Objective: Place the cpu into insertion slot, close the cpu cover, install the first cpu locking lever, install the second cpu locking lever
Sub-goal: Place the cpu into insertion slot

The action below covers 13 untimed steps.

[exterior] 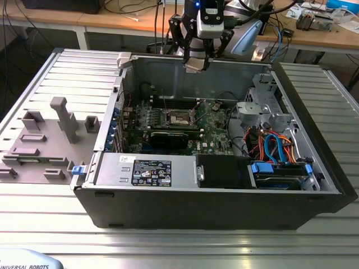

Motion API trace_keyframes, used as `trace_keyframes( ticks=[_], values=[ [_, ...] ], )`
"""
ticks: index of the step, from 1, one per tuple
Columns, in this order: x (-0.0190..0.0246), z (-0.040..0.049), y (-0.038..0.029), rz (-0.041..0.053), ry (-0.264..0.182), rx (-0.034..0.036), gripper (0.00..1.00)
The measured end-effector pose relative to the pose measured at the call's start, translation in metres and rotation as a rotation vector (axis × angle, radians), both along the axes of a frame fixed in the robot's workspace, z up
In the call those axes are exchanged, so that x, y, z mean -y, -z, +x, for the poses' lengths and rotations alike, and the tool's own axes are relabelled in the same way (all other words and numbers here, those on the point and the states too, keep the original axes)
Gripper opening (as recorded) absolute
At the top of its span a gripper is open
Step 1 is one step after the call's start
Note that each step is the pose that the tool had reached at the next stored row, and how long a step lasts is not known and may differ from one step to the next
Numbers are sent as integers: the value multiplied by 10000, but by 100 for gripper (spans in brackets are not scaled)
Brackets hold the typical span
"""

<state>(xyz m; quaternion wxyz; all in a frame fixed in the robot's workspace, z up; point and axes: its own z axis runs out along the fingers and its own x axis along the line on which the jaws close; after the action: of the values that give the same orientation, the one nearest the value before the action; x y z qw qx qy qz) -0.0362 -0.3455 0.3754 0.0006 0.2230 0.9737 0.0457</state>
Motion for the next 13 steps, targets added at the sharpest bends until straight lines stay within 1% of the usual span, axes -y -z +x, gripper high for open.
trace_keyframes(
  ticks=[5, 7, 10, 13],
  values=[
    [0, -1, 1, 0, 369, 0, 54],
    [0, -1, 2, 0, 727, 0, 54],
    [0, 0, 4, 0, 1151, -1, 54],
    [0, -1, 4, 0, 1158, 0, 54]
  ],
)
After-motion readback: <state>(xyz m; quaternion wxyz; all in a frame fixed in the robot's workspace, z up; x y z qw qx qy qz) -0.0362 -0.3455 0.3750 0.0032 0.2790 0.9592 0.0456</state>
